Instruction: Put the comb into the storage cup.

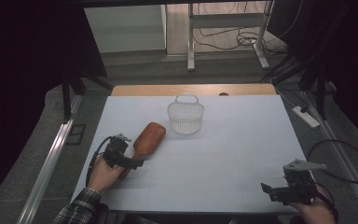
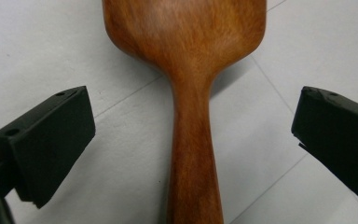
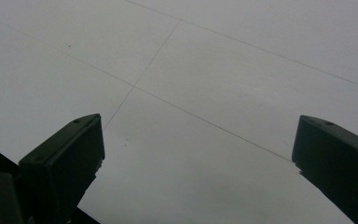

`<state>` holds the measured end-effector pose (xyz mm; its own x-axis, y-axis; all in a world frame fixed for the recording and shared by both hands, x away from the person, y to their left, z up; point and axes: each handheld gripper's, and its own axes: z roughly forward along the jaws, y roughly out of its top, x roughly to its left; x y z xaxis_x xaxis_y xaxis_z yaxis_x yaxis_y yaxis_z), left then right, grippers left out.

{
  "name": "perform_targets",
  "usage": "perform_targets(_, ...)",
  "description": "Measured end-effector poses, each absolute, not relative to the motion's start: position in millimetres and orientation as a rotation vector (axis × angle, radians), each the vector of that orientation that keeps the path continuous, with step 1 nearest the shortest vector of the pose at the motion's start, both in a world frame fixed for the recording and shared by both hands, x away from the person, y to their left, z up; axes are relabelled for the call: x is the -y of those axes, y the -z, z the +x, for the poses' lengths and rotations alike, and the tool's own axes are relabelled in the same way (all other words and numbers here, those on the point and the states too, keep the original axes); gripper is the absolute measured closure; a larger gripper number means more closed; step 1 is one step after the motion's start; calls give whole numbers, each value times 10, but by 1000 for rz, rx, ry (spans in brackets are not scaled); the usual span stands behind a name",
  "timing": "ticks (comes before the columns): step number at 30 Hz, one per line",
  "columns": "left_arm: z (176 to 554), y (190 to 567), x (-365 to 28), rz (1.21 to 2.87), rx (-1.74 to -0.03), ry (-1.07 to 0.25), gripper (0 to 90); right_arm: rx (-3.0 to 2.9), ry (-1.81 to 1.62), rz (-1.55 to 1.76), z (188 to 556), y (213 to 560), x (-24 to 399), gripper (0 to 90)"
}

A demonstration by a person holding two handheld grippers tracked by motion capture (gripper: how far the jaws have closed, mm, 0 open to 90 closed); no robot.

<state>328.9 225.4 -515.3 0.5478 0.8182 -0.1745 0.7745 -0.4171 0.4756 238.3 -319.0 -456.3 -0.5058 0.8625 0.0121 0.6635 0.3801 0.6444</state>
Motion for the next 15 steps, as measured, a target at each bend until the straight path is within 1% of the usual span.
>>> perform_targets(10,3329,5199,-2211,2305,-1314,-56,0,-2322,-853,1336,2384,4565,3187,21)
perform_targets(15,3336,5196,-2197,2306,-1343,-63,0,-2322,-850,1336,2386,4566,3186,21)
